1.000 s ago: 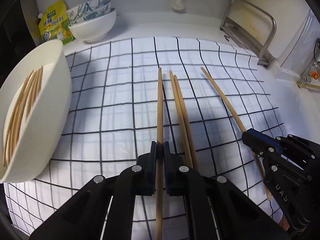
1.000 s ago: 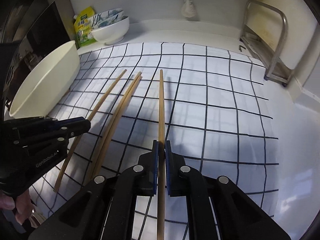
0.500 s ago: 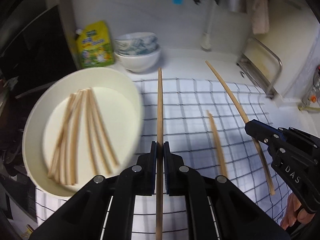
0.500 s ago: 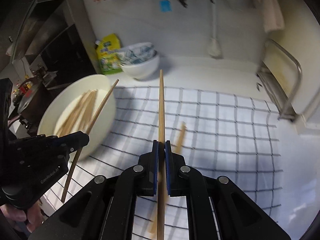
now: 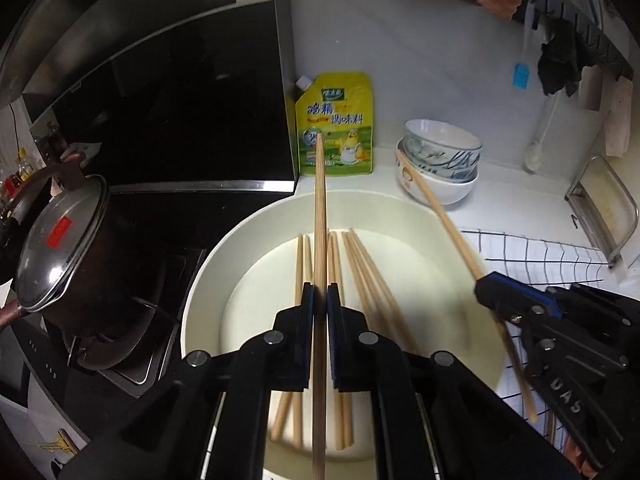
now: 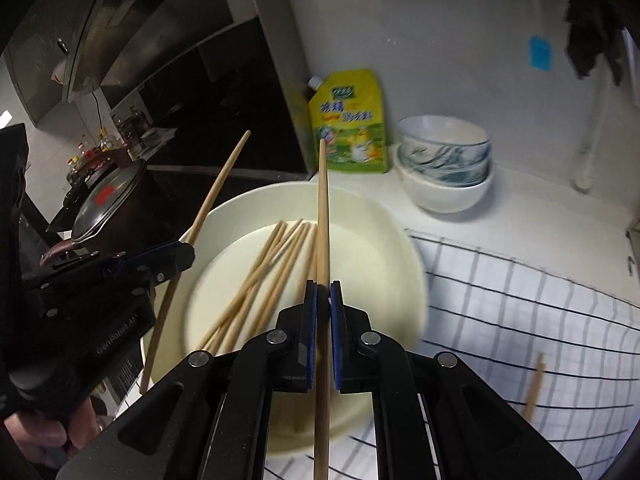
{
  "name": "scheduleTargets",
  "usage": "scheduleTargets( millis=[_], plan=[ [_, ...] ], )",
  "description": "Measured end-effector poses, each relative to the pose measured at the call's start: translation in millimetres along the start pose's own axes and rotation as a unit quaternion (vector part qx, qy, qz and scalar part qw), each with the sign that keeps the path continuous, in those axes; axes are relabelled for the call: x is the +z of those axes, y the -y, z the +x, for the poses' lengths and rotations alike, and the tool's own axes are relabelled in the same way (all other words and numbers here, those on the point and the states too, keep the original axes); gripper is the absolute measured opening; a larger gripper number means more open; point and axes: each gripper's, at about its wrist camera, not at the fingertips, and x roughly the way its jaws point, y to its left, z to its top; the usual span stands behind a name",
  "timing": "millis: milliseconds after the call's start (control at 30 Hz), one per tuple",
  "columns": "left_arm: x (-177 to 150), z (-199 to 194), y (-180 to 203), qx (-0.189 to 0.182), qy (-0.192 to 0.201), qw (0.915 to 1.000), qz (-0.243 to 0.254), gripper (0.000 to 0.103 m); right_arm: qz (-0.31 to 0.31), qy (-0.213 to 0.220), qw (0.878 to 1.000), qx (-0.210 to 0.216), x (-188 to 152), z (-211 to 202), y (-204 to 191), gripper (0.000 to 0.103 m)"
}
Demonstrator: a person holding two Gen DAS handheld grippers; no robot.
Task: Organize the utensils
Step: 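Carry the chopsticks into the white dish and open the right tool while the left tool releases its own, then withdraw both open tools from the dish back over the last chopsticks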
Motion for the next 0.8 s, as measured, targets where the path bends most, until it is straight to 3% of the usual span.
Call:
scheduleTargets(
  millis=[400, 467, 533, 600, 667, 700, 800],
  plan=[
    [-10.3, 54.5, -18.3, -0.020, -0.063, 0.9978, -0.001, 0.010, 0.015, -0.053, 0.998, -0.021, -3.9, 52.7, -11.6, 0.007],
    [-11.6, 57.0, -22.9, -0.020, -0.073, 0.9971, -0.007, 0.013, 0.018, -0.051, 0.998, -0.029, -4.2, 52.9, -10.8, 0.017],
    [-12.0, 58.8, -25.4, -0.017, -0.080, 0.9966, -0.011, 0.021, 0.017, -0.039, 0.998, -0.037, -4.1, 47.8, -10.9, 0.040],
    [-14.5, 57.7, -28.8, -0.014, -0.084, 0.9963, -0.016, 0.030, 0.013, -0.030, 0.998, -0.046, -5.3, 42.8, -11.1, 0.040],
    [-17.4, 53.9, -32.3, -0.008, -0.081, 0.9965, -0.021, 0.060, 0.012, -0.028, 0.998, -0.052, -6.7, 37.8, -10.5, 0.040],
    [-18.7, 48.5, -34.3, -0.002, -0.069, 0.9973, -0.025, 0.080, 0.013, -0.027, 0.998, -0.053, -7.6, 35.3, -9.8, 0.040],
    [-20.2, 34.6, -36.8, 0.003, -0.039, 0.9988, -0.028, 0.087, 0.016, -0.025, 0.998, -0.056, -10.7, 29.1, -8.2, 0.040]
  ],
)
